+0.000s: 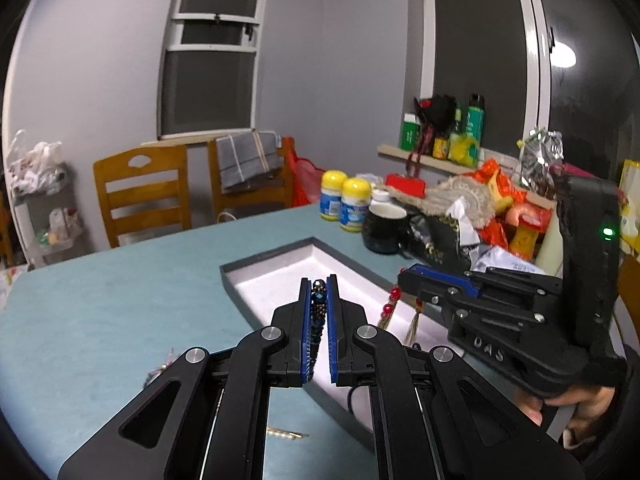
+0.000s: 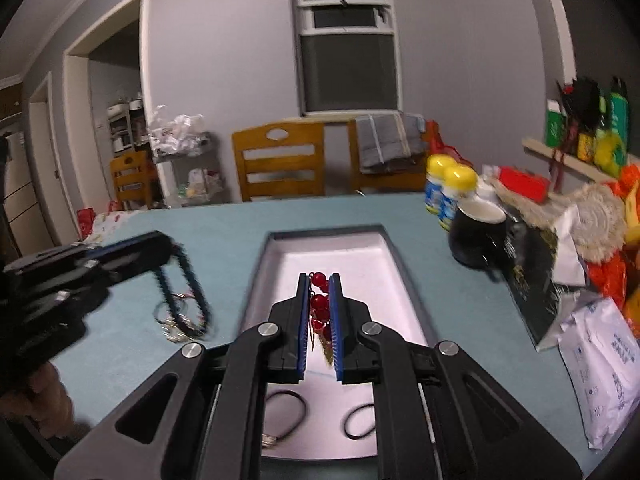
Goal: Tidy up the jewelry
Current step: 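Lower the red-bead tassel into the box and open the right gripper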
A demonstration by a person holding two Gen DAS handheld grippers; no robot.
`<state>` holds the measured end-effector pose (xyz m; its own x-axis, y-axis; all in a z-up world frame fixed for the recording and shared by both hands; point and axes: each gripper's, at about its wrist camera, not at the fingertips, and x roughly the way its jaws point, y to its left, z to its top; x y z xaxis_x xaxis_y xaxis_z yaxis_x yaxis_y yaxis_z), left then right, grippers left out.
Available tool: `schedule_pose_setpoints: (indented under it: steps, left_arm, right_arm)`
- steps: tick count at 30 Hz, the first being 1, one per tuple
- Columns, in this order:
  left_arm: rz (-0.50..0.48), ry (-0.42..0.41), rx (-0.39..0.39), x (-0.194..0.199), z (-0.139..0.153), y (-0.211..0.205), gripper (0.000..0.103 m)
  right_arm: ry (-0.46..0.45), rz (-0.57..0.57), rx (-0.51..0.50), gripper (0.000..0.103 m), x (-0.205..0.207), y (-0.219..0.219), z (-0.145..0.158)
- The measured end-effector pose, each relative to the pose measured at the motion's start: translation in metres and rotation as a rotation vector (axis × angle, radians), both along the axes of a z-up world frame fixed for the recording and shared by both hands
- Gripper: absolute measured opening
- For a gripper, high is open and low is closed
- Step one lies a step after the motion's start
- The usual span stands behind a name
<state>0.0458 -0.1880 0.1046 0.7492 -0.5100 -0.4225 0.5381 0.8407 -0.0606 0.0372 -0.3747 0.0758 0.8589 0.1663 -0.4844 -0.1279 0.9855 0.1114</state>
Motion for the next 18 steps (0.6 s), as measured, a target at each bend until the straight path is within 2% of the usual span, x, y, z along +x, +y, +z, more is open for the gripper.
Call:
schedule_pose_setpoints:
  steps: [2, 4, 5, 6, 15, 16, 18]
  left_arm:
    - [0.009, 0.015, 0.025, 0.002, -0.005, 0.001, 0.007]
    - [0.036, 0.029, 0.041, 0.004, -0.011, 0.007, 0.013]
    - [0.047, 0.042, 0.043, 0.007, -0.013, 0.010, 0.028]
    - [0.070, 0.059, 0.045, 0.009, -0.017, 0.019, 0.032]
    - [0.114, 0.120, 0.036, 0.014, -0.036, 0.057, 0.033]
    - [0.116, 0.128, 0.045, 0.016, -0.038, 0.058, 0.034]
    - [0.100, 0.158, 0.056, 0.019, -0.043, 0.058, 0.046]
  right_arm:
    - [0.037, -0.007, 0.018, 0.009, 0.004, -0.009, -0.008]
    - [0.055, -0.009, 0.029, 0.009, 0.005, -0.014, -0.013]
    - [0.056, -0.010, 0.031, 0.009, 0.004, -0.014, -0.013]
    - [0.057, -0.009, 0.032, 0.009, 0.004, -0.014, -0.013]
    - [0.092, -0.008, 0.020, 0.009, 0.007, -0.014, -0.017]
    - [0.097, -0.007, 0.017, 0.009, 0.008, -0.013, -0.018]
    - [0.117, -0.003, 0.012, 0.009, 0.010, -0.011, -0.021]
